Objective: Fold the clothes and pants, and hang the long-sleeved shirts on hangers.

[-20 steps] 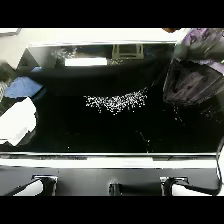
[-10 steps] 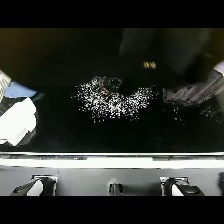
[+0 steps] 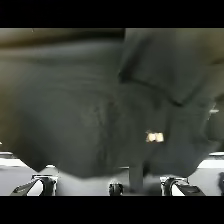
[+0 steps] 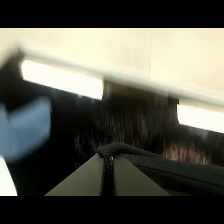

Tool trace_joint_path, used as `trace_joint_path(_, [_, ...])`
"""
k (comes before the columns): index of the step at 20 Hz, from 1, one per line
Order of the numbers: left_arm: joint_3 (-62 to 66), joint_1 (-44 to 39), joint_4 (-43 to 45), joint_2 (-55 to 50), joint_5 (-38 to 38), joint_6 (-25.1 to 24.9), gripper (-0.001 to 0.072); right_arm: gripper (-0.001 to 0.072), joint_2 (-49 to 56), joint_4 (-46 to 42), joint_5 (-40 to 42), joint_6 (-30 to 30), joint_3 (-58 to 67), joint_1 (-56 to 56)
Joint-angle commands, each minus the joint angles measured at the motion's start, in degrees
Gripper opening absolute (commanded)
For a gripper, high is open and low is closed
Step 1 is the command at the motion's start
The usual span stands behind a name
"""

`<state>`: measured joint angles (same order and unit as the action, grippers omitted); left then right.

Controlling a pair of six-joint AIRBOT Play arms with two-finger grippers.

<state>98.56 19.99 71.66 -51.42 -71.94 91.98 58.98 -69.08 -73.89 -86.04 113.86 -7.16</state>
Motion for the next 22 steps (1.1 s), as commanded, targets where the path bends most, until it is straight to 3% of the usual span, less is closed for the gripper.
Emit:
trace_joint_path(1, [-12.2, -2.5, -3.1, -8.5, 4.6, -6.1, 0.0015, 0.0026, 11.7, 6.0, -6.7, -0.3, -6.1, 0.1])
trace_joint_path(6, [-17.5, -7.6, -2.9, -29.6, 18.3, -11.3, 0.0015, 0.0026, 32.2, 5.8, -1.6, 0.2, -12.2, 0.2])
trace_joint_path(8, [-17.1, -8.9, -2.9, -37.4, 24.1, -11.2, 0.0015, 0.0026, 38.9, 5.6, 3.8, 1.4, -12.3, 0.7])
trace_joint_path(11, [-15.0, -9.7, -2.9, -45.5, 26.7, -11.0, 0.0015, 0.0026, 45.5, 4.6, 9.9, 1.6, -12.3, 1.7])
trace_joint_path(15, [-14.7, -9.6, -2.9, -47.6, 23.0, -9.2, 0.0015, 0.0026, 47.7, 2.6, 8.0, 2.3, -12.3, 1.8])
trace_joint_path(22, [-14.6, -9.7, -1.7, -47.5, 3.0, -6.2, 0.0016, 0.0026, 47.5, -1.8, -4.8, 0.1, -12.3, 1.8])
